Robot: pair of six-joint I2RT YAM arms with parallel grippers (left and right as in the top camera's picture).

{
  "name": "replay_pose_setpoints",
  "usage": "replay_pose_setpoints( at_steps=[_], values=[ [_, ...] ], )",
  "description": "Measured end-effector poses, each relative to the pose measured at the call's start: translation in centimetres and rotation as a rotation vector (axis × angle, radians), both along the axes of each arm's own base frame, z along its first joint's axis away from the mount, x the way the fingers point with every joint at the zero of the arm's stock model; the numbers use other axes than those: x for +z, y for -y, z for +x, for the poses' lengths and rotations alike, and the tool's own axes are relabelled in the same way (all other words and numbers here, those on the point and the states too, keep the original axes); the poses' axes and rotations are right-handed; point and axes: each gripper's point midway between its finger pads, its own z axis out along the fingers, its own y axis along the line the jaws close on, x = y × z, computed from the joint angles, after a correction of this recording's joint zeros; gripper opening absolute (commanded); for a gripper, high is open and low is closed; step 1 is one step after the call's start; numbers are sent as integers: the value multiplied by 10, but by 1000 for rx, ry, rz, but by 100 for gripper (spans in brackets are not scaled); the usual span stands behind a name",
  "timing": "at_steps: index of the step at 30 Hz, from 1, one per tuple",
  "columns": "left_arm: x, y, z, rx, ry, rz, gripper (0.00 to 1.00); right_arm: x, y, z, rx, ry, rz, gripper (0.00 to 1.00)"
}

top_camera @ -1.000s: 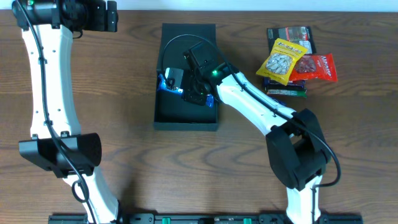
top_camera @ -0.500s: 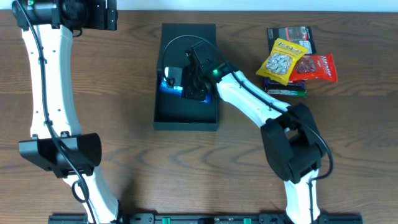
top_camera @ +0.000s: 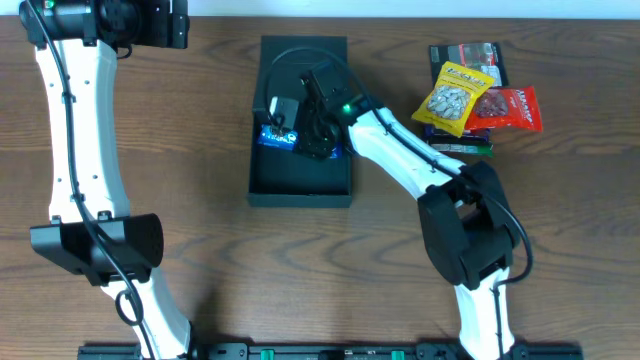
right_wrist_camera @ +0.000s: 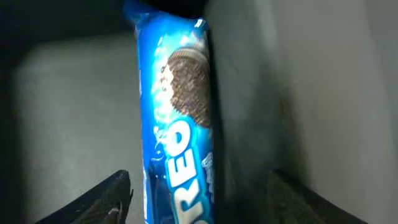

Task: Pack container
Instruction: 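Open the right gripper and withdraw it back to the snack pile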

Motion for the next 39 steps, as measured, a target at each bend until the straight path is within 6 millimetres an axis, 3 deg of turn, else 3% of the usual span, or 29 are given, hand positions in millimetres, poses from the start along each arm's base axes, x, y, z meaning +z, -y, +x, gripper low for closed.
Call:
replay_pose_setpoints(
  at_steps=[2, 4, 8, 10, 13, 19, 28, 33, 39],
  values=[
    [0, 0, 0, -1, 0, 1, 95, 15, -4, -5, -34, -28, 8, 70],
    [0, 0, 0, -2, 1, 1, 95, 34, -10, -17, -50, -61, 28, 60],
    [0, 0, 0, -1, 1, 1, 96, 58, -15, -59, -59, -188, 46, 17],
    [0, 0, 0, -1, 0, 1, 96, 59, -16, -76, -63, -247, 42, 3],
    [0, 0, 0, -2, 1, 0, 96, 48, -18, -87, -75, -295, 43, 1],
    [-1, 0, -1, -2, -6, 0, 96, 9, -14, -85, -100, -296, 47, 1],
    [-4, 1, -4, -2, -23, -2, 95, -42, 6, -60, -177, -283, -21, 1],
    [-3, 1, -4, -2, -23, -2, 95, -51, 21, -49, -239, -252, -75, 1],
    [-4, 1, -5, -2, -24, -2, 96, -49, 33, -28, -293, -194, -71, 1]
  ],
)
